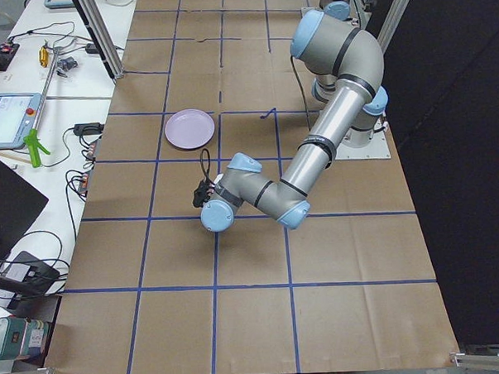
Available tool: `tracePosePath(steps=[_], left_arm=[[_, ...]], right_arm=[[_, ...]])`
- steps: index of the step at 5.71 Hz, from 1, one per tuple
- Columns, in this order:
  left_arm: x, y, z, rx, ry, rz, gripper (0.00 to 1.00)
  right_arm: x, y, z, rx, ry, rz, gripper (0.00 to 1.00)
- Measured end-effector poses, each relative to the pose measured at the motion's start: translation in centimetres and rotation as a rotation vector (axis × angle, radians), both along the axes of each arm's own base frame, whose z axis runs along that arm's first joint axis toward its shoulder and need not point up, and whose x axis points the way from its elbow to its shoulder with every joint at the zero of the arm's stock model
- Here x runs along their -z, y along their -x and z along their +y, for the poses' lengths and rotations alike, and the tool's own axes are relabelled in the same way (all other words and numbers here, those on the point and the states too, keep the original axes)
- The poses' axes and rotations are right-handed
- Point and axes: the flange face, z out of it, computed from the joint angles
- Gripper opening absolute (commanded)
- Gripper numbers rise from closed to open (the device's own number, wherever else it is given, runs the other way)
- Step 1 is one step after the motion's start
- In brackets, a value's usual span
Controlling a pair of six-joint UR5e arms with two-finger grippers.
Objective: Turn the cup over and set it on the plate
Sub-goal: 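Lower the left gripper onto the sideways white cup and grasp it, then lift the white cup with the left gripper and rotate it upright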
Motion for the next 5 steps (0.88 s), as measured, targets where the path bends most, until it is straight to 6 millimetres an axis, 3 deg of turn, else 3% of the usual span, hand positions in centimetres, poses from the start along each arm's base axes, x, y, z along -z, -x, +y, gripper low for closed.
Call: tracePosePath(steps=[1,2,3,5], left_arm=[[0.9,0.2,-0.1,0.010,0.016,0.030,0.70],[1.4,0.4,-0.3,0.019,0.036,0.051,0.32],[1.5,0.6,-0.5,0.030,0.047,0.059,0.00],[0.1,1.3,-1.0,0.022,0.069,0.055,0.00]], right_arm=[[0.0,0.0,0.0,0.000,0.000,0.000,1.00],[0.0,0.0,0.0,0.000,0.000,0.000,1.00],[0.0,0.0,0.0,0.000,0.000,0.000,1.00],[0.0,0.0,0.0,0.000,0.000,0.000,1.00]])
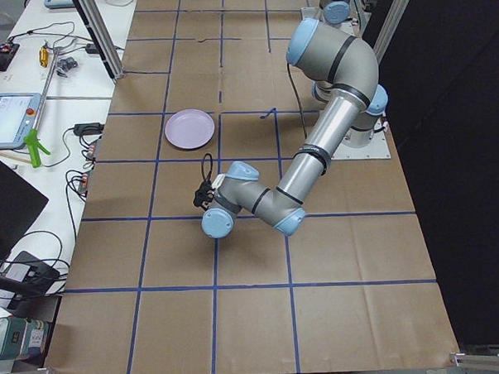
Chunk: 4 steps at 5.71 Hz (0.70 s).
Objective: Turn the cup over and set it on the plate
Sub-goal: 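Lift the white cup with the left gripper and rotate it upright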
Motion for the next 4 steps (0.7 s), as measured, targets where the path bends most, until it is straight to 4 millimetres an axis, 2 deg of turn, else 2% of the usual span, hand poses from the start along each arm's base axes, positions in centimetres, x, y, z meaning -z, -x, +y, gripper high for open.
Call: tracePosePath(steps=[1,2,3,4], left_arm=[[-2.1,1.1,-0.6,-0.034,0.004,-0.009,0.00],[-5.7,3.5,-1.7,-0.075,-0.020,-0.047,0.00],[-9.7,7.3,-3.2,-0.116,-0.051,-0.099,0.00],[-13.1,12.2,-4.8,-0.151,-0.087,-0.151,0.00]], right_arm=[[0.0,0.0,0.0,0.000,0.000,0.000,1.00],[0.0,0.0,0.0,0.000,0.000,0.000,1.00],[0.0,0.0,0.0,0.000,0.000,0.000,1.00],[0.0,0.0,0.0,0.000,0.000,0.000,1.00]])
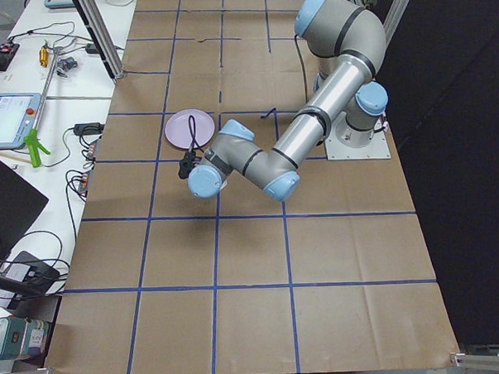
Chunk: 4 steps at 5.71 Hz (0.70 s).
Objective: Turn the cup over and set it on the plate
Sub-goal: 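Lift the white cup with the left gripper and rotate it upright, then carry the upright cup with the left gripper over the white plate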
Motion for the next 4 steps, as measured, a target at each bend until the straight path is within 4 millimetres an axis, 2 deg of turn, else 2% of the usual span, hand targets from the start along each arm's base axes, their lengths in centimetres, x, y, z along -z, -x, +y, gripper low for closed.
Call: tracePosePath(steps=[1,2,3,4], left_arm=[[-2.7,6.0,-1.9,-0.014,-0.036,-0.081,0.00],[-4.3,12.2,-3.9,-0.030,-0.052,-0.185,0.00],[-4.7,17.9,-5.9,-0.067,-0.048,-0.269,0.00],[-4.1,23.2,-7.5,-0.075,-0.035,-0.356,0.00]], right_arm=[[0.0,0.0,0.0,0.000,0.000,0.000,1.00],[0.0,0.0,0.0,0.000,0.000,0.000,1.00],[0.0,0.0,0.0,0.000,0.000,0.000,1.00],[0.0,0.0,0.0,0.000,0.000,0.000,1.00]])
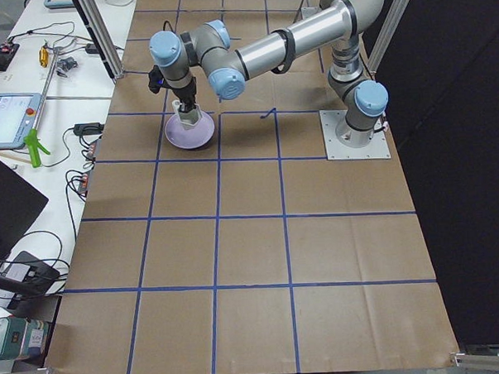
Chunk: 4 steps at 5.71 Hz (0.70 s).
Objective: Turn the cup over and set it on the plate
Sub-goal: 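Carry the upright cup with the left gripper over the white plate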
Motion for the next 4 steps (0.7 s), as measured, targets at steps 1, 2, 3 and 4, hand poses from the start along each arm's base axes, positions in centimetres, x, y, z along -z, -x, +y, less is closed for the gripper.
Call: tracePosePath(steps=[1,2,3,4], left_arm=[[2.1,4.8,-1.4,0.059,0.000,-0.096,0.00],[5.4,8.7,-2.5,0.159,-0.020,-0.182,0.00],[8.1,10.8,-2.9,0.242,-0.051,-0.245,0.04],[10.2,11.6,-2.7,0.285,-0.086,-0.272,0.06]], right_arm=[[0.0,0.0,0.0,0.000,0.000,0.000,1.00],[0.0,0.0,0.0,0.000,0.000,0.000,1.00],[0.0,0.0,0.0,0.000,0.000,0.000,1.00],[0.0,0.0,0.0,0.000,0.000,0.000,1.00]])
